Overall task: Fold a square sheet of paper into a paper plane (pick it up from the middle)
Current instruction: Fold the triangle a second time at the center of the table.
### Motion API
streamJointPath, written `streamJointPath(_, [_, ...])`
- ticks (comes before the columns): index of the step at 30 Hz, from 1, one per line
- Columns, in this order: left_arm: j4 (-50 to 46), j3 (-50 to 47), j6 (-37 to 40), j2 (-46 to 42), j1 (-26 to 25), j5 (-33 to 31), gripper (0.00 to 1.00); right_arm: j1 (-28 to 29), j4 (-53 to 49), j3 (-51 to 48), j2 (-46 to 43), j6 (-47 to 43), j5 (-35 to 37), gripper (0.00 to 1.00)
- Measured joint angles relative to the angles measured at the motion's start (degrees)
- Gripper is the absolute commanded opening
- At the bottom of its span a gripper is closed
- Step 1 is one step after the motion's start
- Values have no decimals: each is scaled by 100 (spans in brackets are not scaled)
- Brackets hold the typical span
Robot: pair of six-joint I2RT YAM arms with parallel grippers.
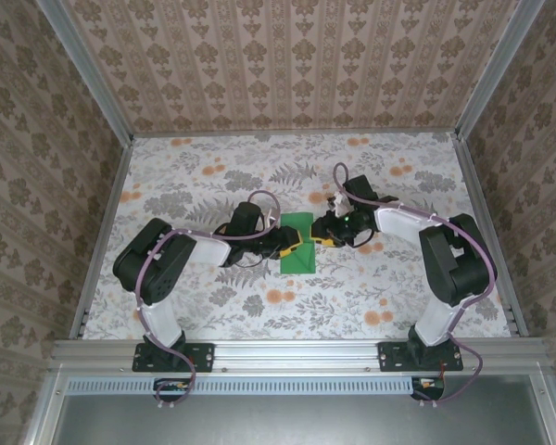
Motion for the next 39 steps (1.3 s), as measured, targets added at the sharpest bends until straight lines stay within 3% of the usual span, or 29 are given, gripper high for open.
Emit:
streamJointPath(12, [0,0,-46,26,0,-20,44,190,-50,-4,348,-295,-264,34])
streamJointPath(21, [0,0,-61,26,0,-20,44,243,-11,85,439,-328,-251,17])
streamJointPath(28, [-2,2,-59,26,0,-20,44,232,-13,140,466,-326,-125,17])
streamJointPath(34, [-2,2,-59,26,0,-17,44,225,-17,146,466,-369,-90,7])
streamJointPath(39, [-2,44,-59,26,0,-13,43,225,-83,238,498,-520,52,4])
